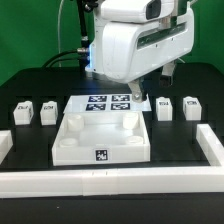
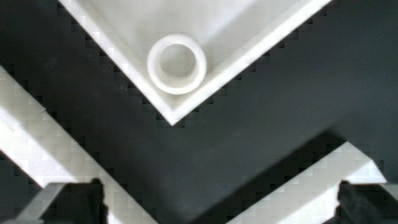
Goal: Assemble one leg
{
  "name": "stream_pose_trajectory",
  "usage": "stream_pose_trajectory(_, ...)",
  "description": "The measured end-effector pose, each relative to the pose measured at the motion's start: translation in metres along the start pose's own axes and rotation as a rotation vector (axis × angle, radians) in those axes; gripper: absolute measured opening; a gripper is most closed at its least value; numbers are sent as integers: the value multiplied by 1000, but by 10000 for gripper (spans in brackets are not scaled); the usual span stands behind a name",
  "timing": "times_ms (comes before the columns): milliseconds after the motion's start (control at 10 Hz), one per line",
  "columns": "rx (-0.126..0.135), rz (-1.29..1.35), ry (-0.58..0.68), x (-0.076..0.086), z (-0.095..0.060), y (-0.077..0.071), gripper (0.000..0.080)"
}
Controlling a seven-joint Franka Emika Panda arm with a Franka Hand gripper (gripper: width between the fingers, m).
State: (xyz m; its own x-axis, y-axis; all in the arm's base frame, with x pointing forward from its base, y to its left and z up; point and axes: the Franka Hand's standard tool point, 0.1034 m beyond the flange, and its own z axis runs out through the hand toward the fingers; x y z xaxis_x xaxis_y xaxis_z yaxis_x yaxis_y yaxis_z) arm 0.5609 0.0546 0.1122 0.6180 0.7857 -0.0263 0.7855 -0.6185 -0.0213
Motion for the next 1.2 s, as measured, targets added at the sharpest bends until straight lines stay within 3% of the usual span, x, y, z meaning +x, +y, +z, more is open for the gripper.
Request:
stream_pose_trajectory(200,0,0,0,0,0,0,650)
stream_pose_trajectory(400,-8,-232,-11,-3,0,3,650)
stream_pose_trajectory(1200,-7,-199,-10,-3,1,3,650)
